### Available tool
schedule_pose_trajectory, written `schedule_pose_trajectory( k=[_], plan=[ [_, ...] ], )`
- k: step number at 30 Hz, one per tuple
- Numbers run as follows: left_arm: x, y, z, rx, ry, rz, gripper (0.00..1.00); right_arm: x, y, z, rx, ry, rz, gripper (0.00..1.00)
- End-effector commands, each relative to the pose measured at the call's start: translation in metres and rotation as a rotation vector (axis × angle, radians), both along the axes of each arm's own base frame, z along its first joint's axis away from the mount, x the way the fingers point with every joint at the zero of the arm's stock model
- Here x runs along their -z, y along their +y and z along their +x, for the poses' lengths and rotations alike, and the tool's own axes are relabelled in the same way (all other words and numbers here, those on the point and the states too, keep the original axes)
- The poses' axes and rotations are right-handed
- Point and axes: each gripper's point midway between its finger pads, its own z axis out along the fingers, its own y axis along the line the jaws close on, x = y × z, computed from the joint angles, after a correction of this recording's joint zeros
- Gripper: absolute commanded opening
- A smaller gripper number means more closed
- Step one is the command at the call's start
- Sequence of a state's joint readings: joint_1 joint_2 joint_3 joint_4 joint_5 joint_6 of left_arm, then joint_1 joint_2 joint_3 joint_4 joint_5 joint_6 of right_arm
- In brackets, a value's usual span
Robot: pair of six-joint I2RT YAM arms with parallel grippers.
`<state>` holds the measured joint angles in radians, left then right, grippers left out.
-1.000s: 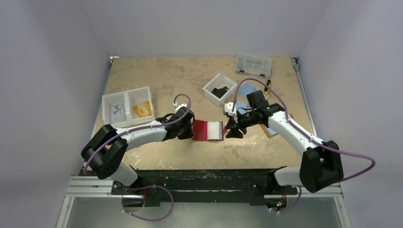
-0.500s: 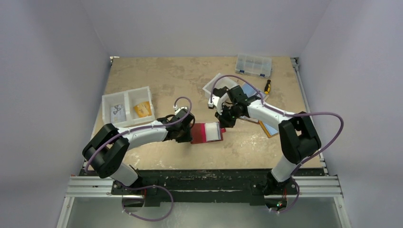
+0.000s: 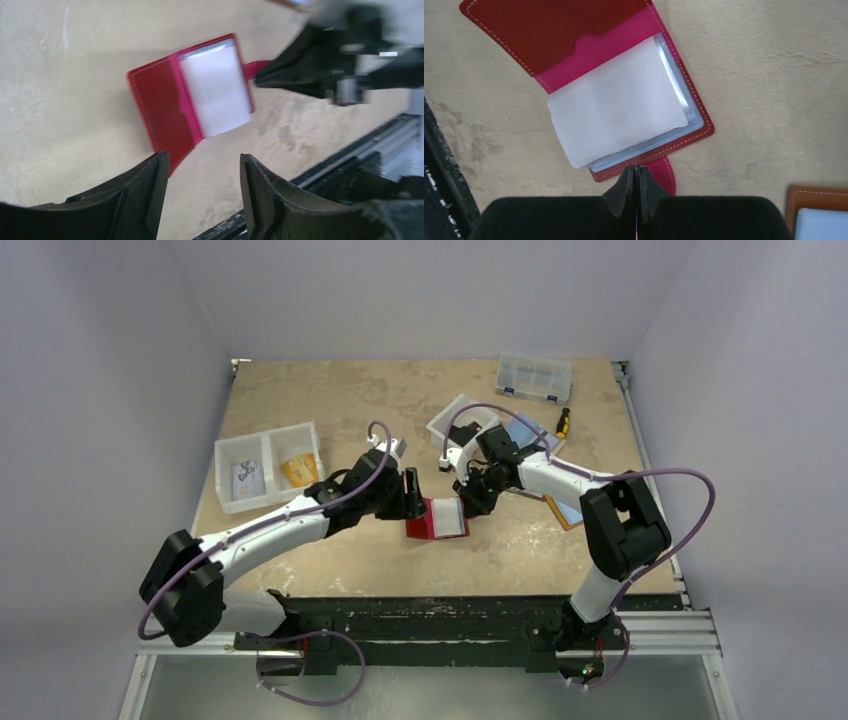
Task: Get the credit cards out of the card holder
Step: Open the card holder at the center of the board.
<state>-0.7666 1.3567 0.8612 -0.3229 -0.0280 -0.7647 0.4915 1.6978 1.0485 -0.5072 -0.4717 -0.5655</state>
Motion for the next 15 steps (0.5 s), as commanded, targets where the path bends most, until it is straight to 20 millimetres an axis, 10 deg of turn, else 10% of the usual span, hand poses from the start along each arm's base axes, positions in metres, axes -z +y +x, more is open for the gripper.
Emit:
schedule_pose_trajectory(
  k=[1,7,15],
  plan=[
    [-0.083,-0.037,0.010,0.130,-0.199,-0.231,0.57,-0.012,0.021,-0.009,-0.003,0.088,0.114,0.01],
    [-0.105,-0.061,0.007,0.179,-0.254,-0.325,0.58,-0.016,0.034,-0.016,0.028,0.169,0.190,0.05],
    [-0.060,-0.085,-0.005,0.202,-0.316,-0.116,0.61,-0.016,0.035,0.002,0.251,0.184,0.198,0.02]
  ],
)
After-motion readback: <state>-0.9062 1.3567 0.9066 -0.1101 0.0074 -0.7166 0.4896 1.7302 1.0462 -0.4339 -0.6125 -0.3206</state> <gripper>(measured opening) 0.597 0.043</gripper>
